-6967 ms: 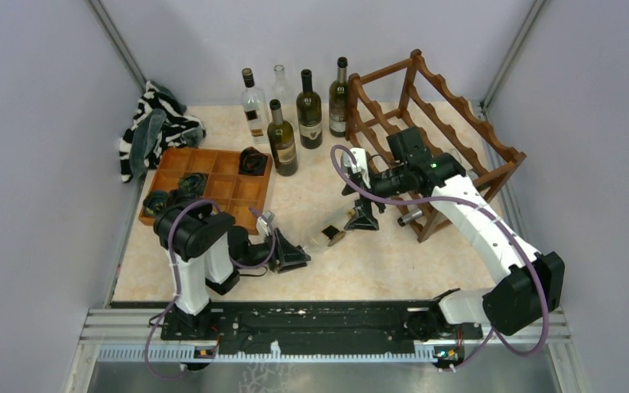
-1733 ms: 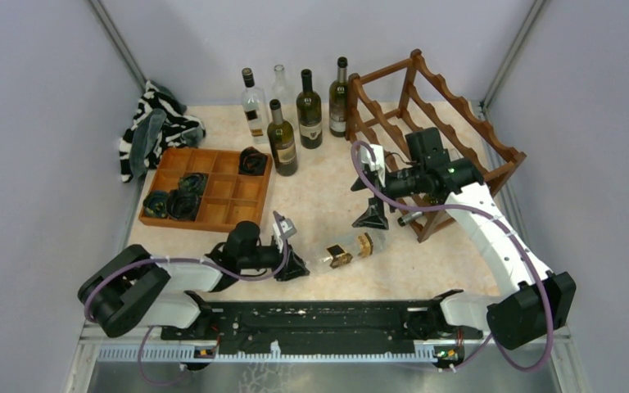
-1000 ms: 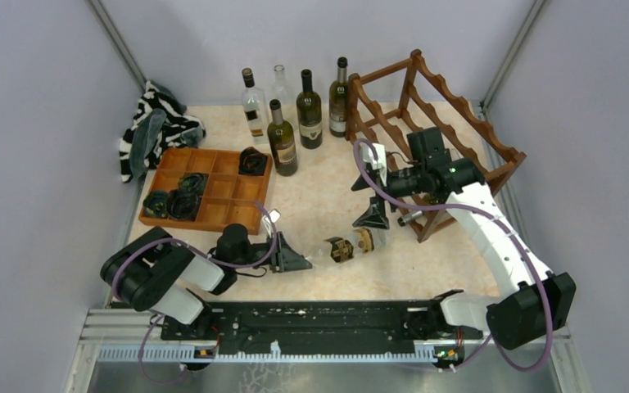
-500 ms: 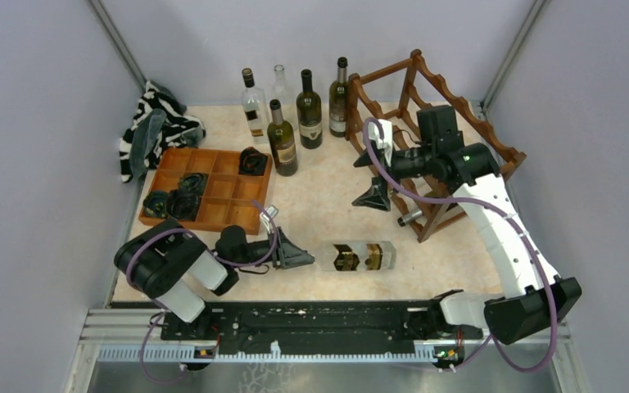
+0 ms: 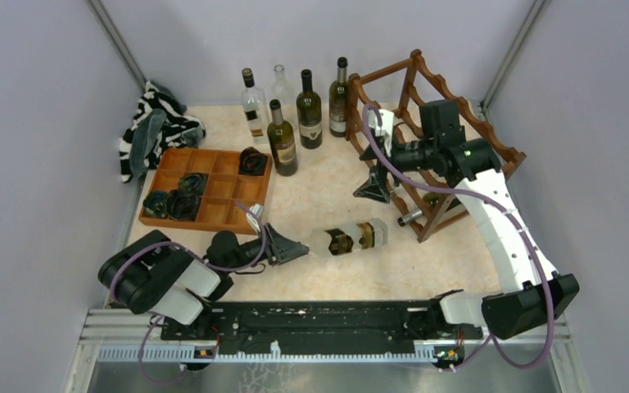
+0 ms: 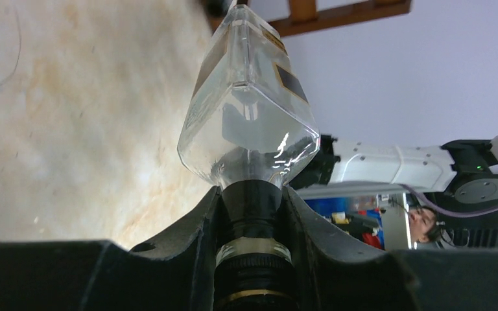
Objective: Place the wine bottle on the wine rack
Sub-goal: Pick up the wine bottle from the center of the board, then place the wine bottle in the wine rack.
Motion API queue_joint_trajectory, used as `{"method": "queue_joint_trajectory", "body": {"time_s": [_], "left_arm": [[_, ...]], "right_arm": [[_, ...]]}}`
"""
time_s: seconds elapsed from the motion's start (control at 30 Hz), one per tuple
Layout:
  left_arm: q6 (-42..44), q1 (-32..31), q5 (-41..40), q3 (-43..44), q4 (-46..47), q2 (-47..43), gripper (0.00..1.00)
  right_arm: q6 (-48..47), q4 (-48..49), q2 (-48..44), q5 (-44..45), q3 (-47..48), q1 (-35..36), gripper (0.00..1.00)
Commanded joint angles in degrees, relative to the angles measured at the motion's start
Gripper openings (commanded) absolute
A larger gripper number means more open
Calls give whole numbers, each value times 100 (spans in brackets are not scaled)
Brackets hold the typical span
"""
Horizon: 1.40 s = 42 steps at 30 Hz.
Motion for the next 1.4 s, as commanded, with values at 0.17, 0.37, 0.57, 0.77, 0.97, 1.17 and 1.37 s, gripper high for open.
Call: {"method": "queue_joint_trajectory", "body": {"time_s": [0.17,0.37,0.57,0.77,0.97,1.17,1.37], "left_arm": [[49,5,-921,222,399,-1185,0],[-30,5,-1223,308,478,-1123,0],[39,13,-1351,564,552,-934,0],[-6,13,-1466,763,877,-494,0],[-96,3,-1680,946,1199,14,0],[-78,0,-1789,1150,1319,320,0],[-138,4,-1737,1369,1556,665,0]], "right_arm": [[840,768,97,485,549,-466,99],[762,1022,151,2188,812,-556,99],[701,396,895,3906,1638,-664,98],[998,3,1404,3658,1883,-965,94],[1062,-237,1675,3358,1876,-989,81],[1067,-322,1899,3326,1864,-997,72],[1133,-269,2022,3435,1771,-1006,62]]}}
